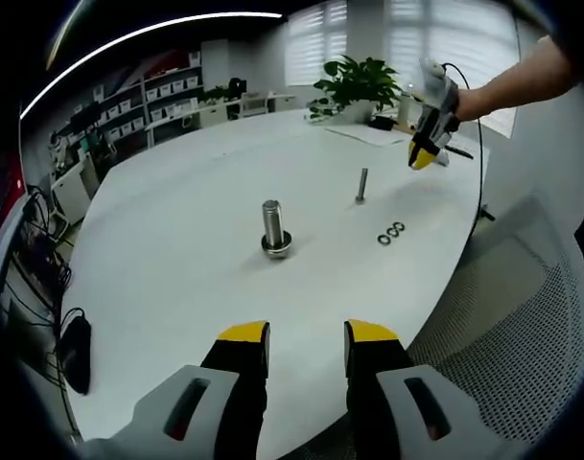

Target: Place the washer onto the threaded stud by aligning its center hole with the stud, sliding it down to the base, and recovering from edge contact or off-axis alignment until the washer reaches the visible bottom stop.

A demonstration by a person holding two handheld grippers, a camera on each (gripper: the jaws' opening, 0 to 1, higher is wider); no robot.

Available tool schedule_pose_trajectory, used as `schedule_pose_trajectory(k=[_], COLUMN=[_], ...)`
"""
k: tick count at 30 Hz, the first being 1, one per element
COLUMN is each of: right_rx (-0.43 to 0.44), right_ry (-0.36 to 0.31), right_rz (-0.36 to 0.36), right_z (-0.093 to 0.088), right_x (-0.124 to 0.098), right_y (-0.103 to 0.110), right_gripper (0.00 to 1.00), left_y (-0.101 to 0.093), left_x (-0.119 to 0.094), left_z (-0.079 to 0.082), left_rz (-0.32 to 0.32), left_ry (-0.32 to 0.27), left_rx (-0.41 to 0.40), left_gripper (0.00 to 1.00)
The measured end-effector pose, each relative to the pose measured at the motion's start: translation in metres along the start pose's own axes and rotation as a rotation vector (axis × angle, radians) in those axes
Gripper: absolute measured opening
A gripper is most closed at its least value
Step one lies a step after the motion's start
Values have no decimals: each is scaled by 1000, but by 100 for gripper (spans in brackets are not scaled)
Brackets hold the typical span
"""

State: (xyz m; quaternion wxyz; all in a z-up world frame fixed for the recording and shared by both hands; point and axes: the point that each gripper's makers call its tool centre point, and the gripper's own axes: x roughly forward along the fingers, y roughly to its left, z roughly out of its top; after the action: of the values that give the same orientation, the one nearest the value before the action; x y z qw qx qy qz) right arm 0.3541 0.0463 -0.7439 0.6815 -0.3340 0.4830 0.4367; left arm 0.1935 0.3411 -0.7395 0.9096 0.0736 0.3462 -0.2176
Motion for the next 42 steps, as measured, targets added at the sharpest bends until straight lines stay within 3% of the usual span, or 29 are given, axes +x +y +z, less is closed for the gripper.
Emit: schedule_pose_trajectory(k=[5,14,26,42], right_rx=[-52,-54,-146,-206], right_ry=[-16,-50,-45,-4], right_rz=[9,24,23,16], right_z=[18,43,81,99], right_x=[-3,-9,-10,-1], right_y=[9,10,18,27], right_gripper=[13,13,13,13], left_y=[0,4,5,3], left_x=[-1,-1,-2,-4], left_z=[0,0,1,5], left_rz=[2,19,29,27], left_ry=[0,-2,-9,-35], left_rx=[0,-8,-4,7], left_gripper=[29,30,29,29])
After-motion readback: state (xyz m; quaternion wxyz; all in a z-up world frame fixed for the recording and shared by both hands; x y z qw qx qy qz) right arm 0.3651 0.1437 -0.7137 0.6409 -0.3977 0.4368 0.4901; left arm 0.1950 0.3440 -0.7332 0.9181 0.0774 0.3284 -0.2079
